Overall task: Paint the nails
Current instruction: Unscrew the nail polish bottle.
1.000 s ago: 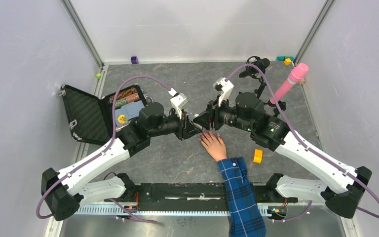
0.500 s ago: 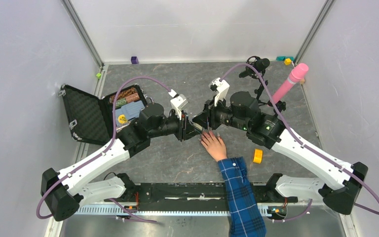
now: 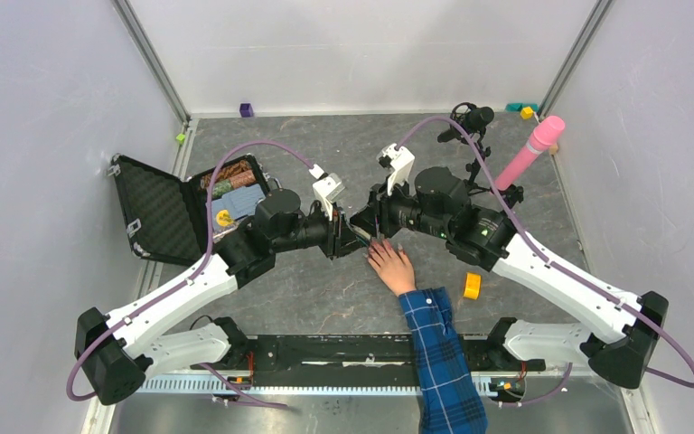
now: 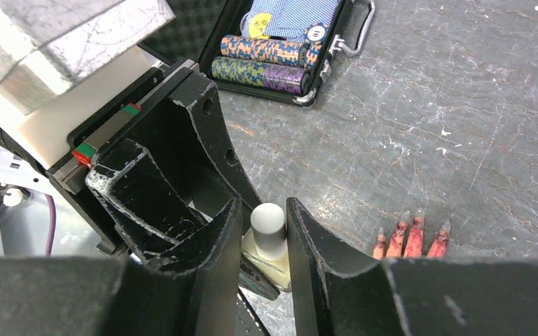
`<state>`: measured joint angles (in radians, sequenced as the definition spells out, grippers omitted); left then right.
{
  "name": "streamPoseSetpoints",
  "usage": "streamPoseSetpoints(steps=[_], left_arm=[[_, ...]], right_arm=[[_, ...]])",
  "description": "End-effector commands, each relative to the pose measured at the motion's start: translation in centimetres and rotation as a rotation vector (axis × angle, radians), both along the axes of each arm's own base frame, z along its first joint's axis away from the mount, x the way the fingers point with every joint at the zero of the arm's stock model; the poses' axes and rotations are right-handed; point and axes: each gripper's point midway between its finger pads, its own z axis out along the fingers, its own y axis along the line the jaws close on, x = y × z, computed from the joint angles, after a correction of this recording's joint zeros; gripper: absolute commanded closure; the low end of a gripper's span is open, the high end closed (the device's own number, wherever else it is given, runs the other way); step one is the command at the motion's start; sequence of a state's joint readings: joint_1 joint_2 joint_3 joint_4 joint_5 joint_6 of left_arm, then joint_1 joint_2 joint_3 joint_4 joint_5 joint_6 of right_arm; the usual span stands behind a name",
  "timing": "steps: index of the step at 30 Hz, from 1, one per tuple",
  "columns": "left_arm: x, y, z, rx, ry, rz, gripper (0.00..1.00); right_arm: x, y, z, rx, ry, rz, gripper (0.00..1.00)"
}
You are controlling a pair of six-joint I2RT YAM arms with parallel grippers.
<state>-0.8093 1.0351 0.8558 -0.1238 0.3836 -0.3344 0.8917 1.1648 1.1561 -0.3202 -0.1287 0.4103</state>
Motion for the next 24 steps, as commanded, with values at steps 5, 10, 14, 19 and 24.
streamPoseSetpoints(steps=[5,10,14,19,24], left_arm=[[0.1,-0.5,2.7,-0.084,-0.054,-0.009,0.98],[-0.5,-0.5,3.0,-0.090,-0.067,-0.041,0.98],[-1.8,-0.5,3.7,-0.108,-0.092,-0.113,0.98],[-5.2,-0.5,5.3,-0.167,-0.134,-0.300,0.98],[-8.6,-0.2,6.7,-0.212,-0.141,-0.489,0.98]], right_arm=[[0.4,0.2,0.7,-0.017,-0.042,-0.003,0.75],[0.1,0.1,1.5,-0.013,-0.072,0.021,0.99],[-0.8,0.2,3.4,0.010,-0.128,0.095,1.00],[-3.5,0.5,6.2,0.068,-0.202,0.282,1.00],[-6.7,0.6,7.9,0.123,-0.249,0.475,1.00]])
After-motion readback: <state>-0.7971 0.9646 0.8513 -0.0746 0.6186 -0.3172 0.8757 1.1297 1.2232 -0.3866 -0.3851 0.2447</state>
